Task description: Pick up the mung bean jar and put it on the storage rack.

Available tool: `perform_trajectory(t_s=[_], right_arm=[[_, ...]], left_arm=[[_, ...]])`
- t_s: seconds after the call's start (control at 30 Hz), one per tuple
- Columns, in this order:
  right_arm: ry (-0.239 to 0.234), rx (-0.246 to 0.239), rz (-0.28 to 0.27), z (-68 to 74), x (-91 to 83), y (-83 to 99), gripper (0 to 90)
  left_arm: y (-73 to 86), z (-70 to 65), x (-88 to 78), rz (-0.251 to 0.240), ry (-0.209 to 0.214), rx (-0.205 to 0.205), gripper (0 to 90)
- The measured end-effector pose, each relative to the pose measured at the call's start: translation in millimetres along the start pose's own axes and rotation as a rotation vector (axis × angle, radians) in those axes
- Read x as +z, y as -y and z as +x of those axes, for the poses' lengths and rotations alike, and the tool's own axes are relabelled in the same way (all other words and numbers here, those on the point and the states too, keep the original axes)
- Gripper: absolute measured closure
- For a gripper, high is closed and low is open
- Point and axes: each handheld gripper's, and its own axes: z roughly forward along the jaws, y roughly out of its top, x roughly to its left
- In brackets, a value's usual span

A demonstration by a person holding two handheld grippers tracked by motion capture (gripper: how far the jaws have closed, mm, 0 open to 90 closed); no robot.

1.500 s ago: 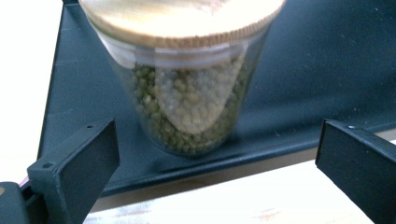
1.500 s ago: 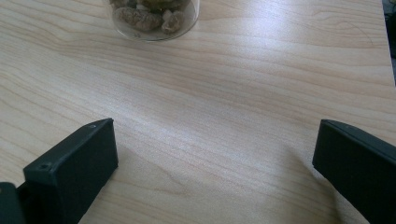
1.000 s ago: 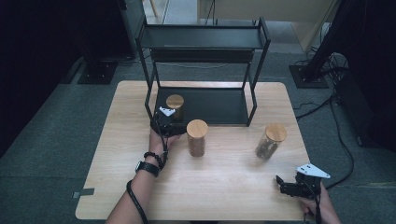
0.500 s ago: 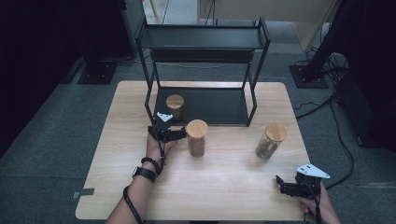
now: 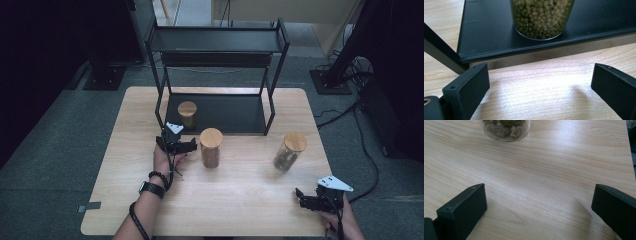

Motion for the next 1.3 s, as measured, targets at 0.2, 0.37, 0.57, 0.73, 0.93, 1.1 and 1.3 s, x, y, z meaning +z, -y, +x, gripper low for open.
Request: perform_trajectory(t_s=[0.2,0.37,0.57,0.73,0.93,1.1,1.3], right_arm=[[0.001,0.0,-0.001,0.1,0.0,0.0,0.0],[0.004,-0.001,-0.002,0.3,-0.1,0.1,0.0],[0.006,-0.003,-0.003,0.6,-0.3,0.1,0.0],[0.008,-0.003,-0.004,0.9,-0.4,0.3,0.0],[0.011,-0.006,-0.005,1.2,-0.5,0.4,0.0],[0.013,-0.008,-0.006,1.5,-0.7,0.4,0.0],[0.015,-0.007,-0.007,1.6,-0.7,0.5,0.0]], left_arm=[[1.1,-1.3,-0.4,0.022,0.016,-0.002,2.1],[2.0,-1.6,-0.9,0.029,0.002,-0.009,2.3],[4.0,0.6,-2.4,0.044,0.015,-0.025,0.2],[6.4,0.1,-4.1,0.063,0.022,-0.006,0.1],[9.1,1.6,-7.5,0.063,0.032,-0.002,0.1],[11.5,2.9,-10.9,0.055,0.045,-0.008,0.1],[15.6,3.4,-16.0,0.047,0.048,0.0,0.1]])
